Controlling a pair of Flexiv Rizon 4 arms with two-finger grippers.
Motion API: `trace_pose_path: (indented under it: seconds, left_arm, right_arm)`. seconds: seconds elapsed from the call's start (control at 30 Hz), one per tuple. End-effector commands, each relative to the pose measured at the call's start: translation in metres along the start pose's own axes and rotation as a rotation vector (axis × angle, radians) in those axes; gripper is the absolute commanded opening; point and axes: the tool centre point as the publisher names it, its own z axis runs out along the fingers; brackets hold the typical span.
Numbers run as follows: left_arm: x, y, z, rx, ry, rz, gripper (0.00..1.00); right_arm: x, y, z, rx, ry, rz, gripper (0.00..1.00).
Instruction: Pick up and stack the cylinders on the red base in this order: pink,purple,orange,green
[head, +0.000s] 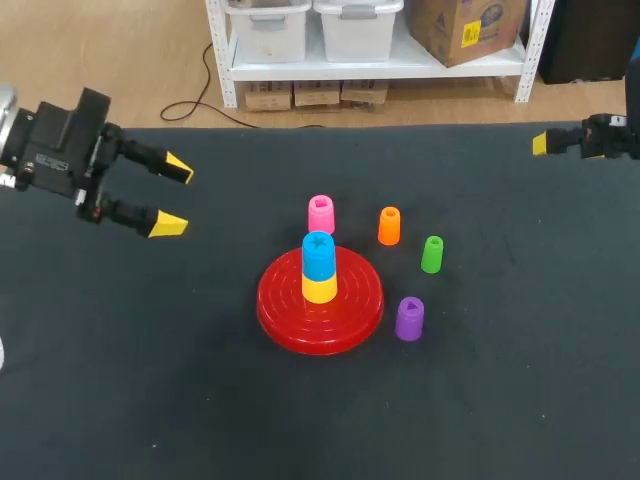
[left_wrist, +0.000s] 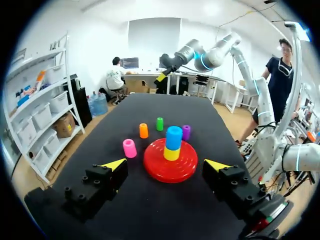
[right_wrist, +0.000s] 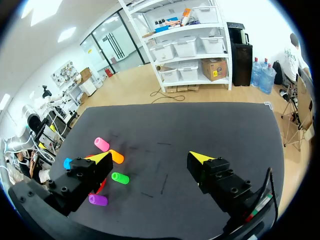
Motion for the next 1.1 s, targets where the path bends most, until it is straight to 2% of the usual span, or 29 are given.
trace_pose_path:
  seconds: [0.03,0.43,0.6,0.63,1.1]
  left_arm:
    - [0.003,-0.002,0.003,0.003,0.018,-0.015,1.0]
    - [0.023,-0.001,-0.007,-0.079,0.1,-0.093,1.0]
    - [0.023,-0.002,-0.008,-0.084,0.06,-0.11,1.0]
    - [0.023,-0.002,-0.008,-0.087,0.073,-0.132,1.0]
    - [0.023,-0.002,-0.008,-0.087,0.073,-0.132,1.0]
  right_arm:
    - [0.0,0.0,0.0,-0.002,0.0,-0.001,1.0]
    - [0.0,0.0,0.0,-0.002,0.0,-0.001,1.0]
    - [0.0,0.0,0.0,-0.002,0.0,-0.001,1.0]
    - [0.0,0.0,0.0,-0.002,0.0,-0.001,1.0]
    - [0.0,0.0,0.0,-0.002,0.0,-0.001,1.0]
